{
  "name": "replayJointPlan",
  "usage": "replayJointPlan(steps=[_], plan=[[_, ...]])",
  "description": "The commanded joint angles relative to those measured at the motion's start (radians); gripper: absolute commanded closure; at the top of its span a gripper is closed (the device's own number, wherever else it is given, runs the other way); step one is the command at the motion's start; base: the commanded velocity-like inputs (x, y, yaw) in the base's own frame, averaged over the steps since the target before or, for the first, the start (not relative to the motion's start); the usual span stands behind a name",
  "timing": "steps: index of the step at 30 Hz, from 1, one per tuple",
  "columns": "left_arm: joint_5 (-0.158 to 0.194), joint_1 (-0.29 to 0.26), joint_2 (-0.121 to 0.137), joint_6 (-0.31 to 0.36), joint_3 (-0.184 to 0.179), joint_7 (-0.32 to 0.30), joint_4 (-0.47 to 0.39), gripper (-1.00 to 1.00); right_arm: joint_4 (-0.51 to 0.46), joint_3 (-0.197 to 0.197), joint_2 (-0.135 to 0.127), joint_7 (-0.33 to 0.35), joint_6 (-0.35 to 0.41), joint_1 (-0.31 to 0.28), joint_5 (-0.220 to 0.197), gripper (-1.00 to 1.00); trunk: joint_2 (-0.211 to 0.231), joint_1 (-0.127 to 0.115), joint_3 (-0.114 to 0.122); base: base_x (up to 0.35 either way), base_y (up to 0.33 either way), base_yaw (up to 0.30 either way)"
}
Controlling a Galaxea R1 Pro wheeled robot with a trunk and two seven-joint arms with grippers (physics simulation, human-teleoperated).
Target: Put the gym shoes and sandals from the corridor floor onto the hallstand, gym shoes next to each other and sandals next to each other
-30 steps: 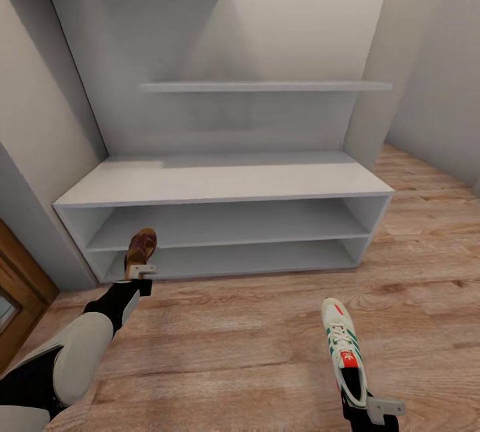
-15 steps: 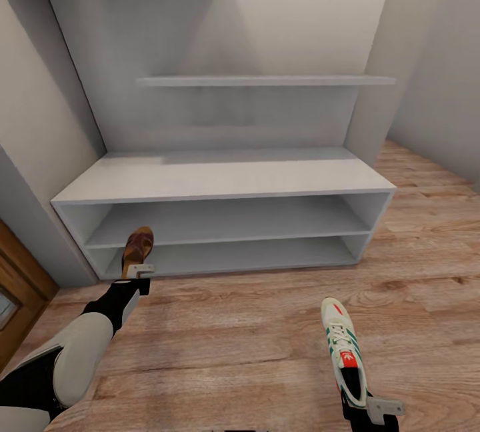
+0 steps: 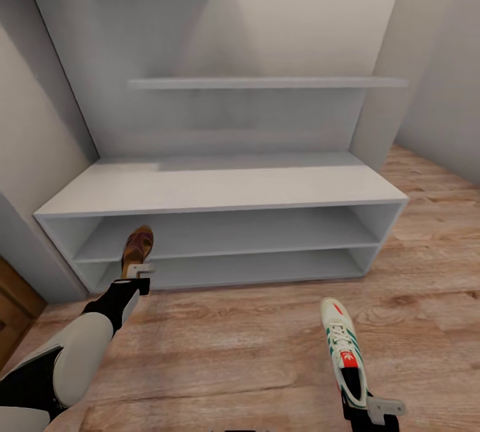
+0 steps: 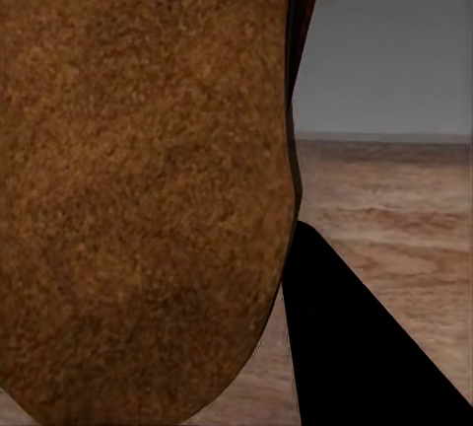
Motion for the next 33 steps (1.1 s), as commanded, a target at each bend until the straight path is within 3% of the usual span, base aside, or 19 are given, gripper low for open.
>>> replayJointPlan(steps=[1, 14, 33], plan=[[-0.008, -0.001, 0.0, 0.005, 0.004, -0.001, -0.001, 1.0, 0.001, -0.002, 0.0, -0.006, -0.003, -0.001, 0.01, 1.0, 0.0, 0.0, -0.001, 0.33, 0.0, 0.0], [-0.008, -0.001, 0.002, 0.005, 0.008, 0.0, -0.003, 1.0, 0.003, -0.002, 0.0, -0.006, -0.001, -0.001, 0.01, 1.0, 0.0, 0.0, -0.001, 0.328, 0.049, 0.0], [-0.008, -0.001, 0.004, 0.005, 0.008, 0.0, -0.003, 1.0, 0.003, -0.002, 0.0, -0.006, -0.001, -0.001, 0.01, 1.0, 0.0, 0.0, -0.001, 0.126, 0.093, 0.0]])
